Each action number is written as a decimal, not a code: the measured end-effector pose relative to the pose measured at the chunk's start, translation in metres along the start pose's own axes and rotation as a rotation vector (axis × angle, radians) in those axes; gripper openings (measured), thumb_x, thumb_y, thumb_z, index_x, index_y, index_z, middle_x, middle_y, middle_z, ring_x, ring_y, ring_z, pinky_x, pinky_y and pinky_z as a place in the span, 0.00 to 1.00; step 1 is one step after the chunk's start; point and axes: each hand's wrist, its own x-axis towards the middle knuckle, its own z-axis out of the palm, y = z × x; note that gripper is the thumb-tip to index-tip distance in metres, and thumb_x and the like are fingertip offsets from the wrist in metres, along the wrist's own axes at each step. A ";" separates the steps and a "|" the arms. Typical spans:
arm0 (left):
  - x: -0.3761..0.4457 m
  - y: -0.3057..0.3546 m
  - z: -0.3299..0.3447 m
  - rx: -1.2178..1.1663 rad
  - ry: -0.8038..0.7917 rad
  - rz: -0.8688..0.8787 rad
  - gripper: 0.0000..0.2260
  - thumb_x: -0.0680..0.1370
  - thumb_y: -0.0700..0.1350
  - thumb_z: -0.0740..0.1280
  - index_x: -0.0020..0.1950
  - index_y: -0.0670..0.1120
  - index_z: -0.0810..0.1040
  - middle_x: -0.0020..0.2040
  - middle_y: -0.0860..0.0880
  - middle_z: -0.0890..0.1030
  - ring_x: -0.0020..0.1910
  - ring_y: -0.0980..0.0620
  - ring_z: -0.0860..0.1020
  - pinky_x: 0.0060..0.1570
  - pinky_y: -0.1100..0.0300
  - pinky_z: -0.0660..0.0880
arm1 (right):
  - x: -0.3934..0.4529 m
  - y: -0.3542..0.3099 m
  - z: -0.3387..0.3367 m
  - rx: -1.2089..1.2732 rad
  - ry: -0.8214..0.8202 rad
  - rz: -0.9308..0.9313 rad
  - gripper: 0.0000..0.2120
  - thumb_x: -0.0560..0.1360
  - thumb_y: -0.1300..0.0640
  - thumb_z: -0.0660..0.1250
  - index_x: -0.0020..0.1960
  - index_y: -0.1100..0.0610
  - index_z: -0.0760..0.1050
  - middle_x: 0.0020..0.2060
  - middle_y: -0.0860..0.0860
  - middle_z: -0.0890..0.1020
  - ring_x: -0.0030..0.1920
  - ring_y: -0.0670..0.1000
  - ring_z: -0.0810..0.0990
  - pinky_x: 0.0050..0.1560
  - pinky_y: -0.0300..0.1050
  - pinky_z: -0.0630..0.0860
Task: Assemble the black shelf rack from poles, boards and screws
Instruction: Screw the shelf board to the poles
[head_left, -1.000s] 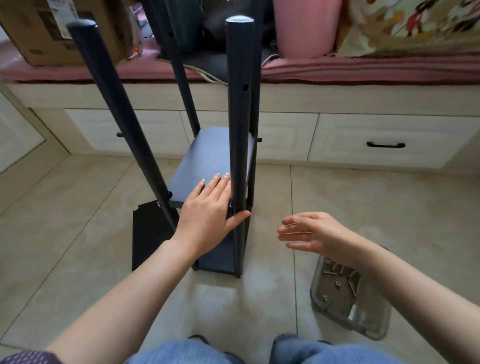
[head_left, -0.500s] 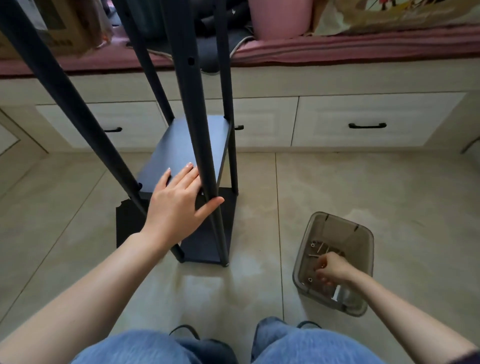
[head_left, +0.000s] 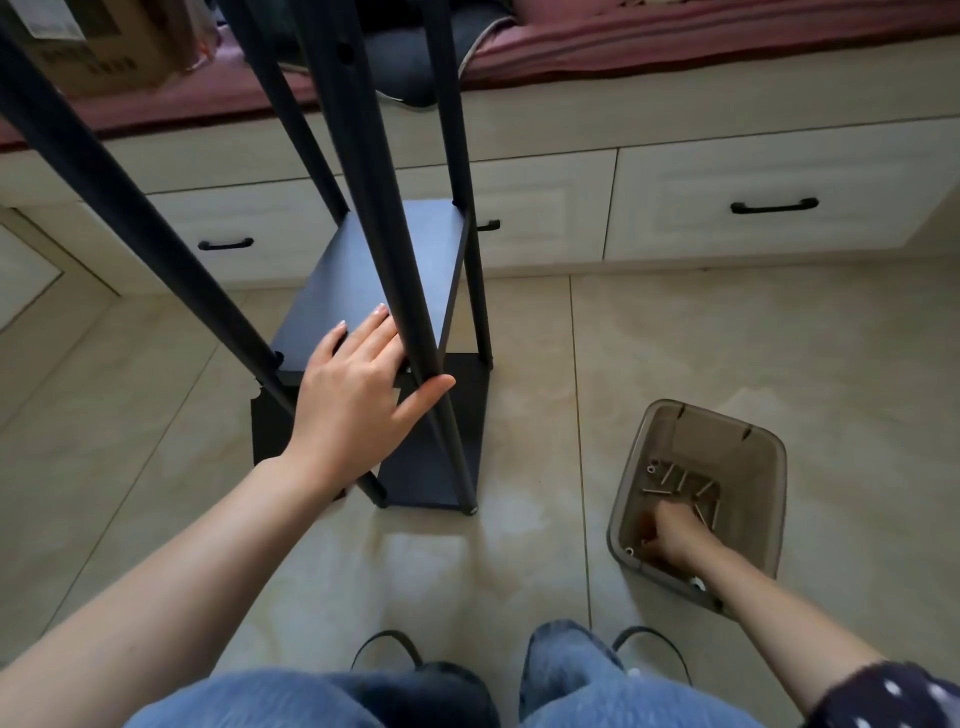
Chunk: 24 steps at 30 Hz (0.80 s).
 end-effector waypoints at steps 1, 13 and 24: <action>0.000 0.000 0.000 0.002 -0.001 -0.002 0.29 0.80 0.65 0.56 0.71 0.47 0.75 0.73 0.47 0.74 0.76 0.47 0.67 0.73 0.43 0.62 | 0.000 0.000 0.000 -0.013 0.006 -0.010 0.05 0.74 0.59 0.70 0.48 0.53 0.76 0.53 0.55 0.82 0.53 0.53 0.80 0.47 0.39 0.70; 0.001 0.005 -0.006 0.032 -0.094 -0.032 0.32 0.81 0.67 0.50 0.75 0.47 0.71 0.75 0.49 0.71 0.78 0.48 0.62 0.76 0.45 0.59 | -0.020 0.010 -0.036 -0.025 0.185 -0.042 0.08 0.76 0.61 0.69 0.55 0.60 0.77 0.53 0.59 0.82 0.57 0.59 0.79 0.53 0.45 0.73; 0.001 0.012 -0.010 0.016 -0.166 -0.074 0.37 0.77 0.69 0.44 0.79 0.50 0.64 0.79 0.51 0.63 0.80 0.52 0.55 0.78 0.46 0.55 | -0.102 -0.106 -0.102 0.722 0.512 -0.514 0.01 0.80 0.61 0.64 0.51 0.58 0.74 0.42 0.51 0.84 0.42 0.47 0.84 0.44 0.41 0.81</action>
